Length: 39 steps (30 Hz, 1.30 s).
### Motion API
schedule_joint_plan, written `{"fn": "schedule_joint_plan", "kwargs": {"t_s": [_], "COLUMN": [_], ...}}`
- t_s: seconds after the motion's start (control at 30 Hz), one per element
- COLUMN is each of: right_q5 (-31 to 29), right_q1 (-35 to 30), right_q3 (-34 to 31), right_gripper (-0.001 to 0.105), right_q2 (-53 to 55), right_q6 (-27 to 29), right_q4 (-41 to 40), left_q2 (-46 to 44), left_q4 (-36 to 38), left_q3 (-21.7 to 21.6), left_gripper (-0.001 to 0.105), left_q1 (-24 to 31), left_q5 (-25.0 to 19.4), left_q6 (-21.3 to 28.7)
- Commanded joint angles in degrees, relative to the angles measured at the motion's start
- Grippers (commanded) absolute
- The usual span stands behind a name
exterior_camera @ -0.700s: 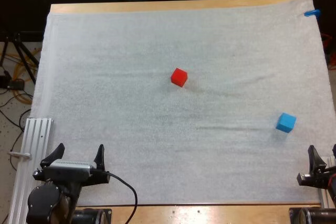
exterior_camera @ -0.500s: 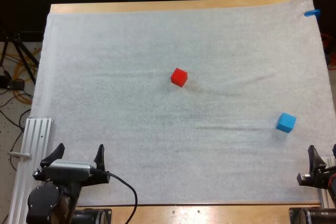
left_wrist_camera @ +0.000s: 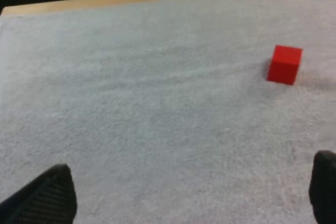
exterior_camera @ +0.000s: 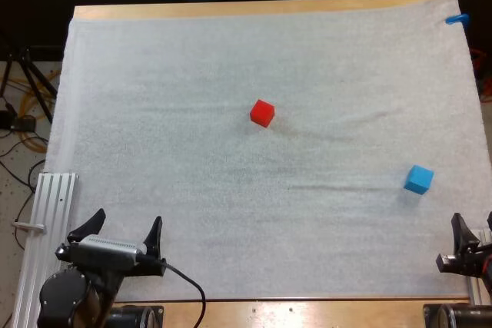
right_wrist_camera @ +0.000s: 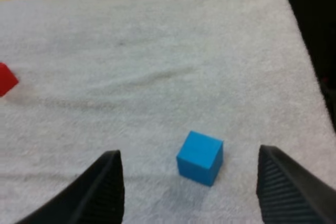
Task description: Stack red cube on blue cube
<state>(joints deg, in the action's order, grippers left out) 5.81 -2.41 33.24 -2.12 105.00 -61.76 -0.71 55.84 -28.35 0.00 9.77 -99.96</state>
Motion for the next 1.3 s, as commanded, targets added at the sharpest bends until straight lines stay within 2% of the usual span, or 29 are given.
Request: {"fn": "schedule_joint_plan", "kwargs": {"t_s": [0.0,0.1,0.27,0.4,0.67,0.8,1.03,1.27], "right_q5": [1.1,2.7,3.4,3.4,3.4,3.4,2.3,1.7], "right_q1": [-0.1,0.8,4.2,8.8,17.2,21.9,29.4,33.5], "right_q3": [1.8,5.3,11.5,17.3,27.1,31.1,33.5,33.6], "right_gripper": [0.054,0.054,0.054,0.054,0.054,0.054,0.054,0.054], "right_q2": [-1.5,-6.2,-14.1,-22.1,-33.1,-37.7,-44.5,-49.6], "right_q6": [0.1,0.6,3.4,5.8,7.3,7.4,7.0,6.2], "right_q4": [-0.5,-0.5,-0.9,-3.6,-6.7,-7.2,-7.3,-1.4], "left_q2": [-3.7,-0.1,6.9,12.0,19.2,21.0,21.4,21.4], "left_q4": [0.0,0.1,1.1,5.4,11.5,13.6,13.6,13.6], "left_q3": [-1.2,-3.8,-9.2,-14.6,-24.0,-27.8,-29.1,-29.1], "left_gripper": [0.087,0.087,0.087,0.087,0.087,0.087,0.087,0.087], "left_q1": [0.0,-0.7,-4.9,-9.6,-18.6,-21.6,-22.1,-22.1], "left_q5": [1.3,3.8,4.0,4.0,4.2,6.0,5.9,5.9], "left_q6": [0.2,1.5,2.7,5.6,6.1,6.1,6.1,6.1]}}
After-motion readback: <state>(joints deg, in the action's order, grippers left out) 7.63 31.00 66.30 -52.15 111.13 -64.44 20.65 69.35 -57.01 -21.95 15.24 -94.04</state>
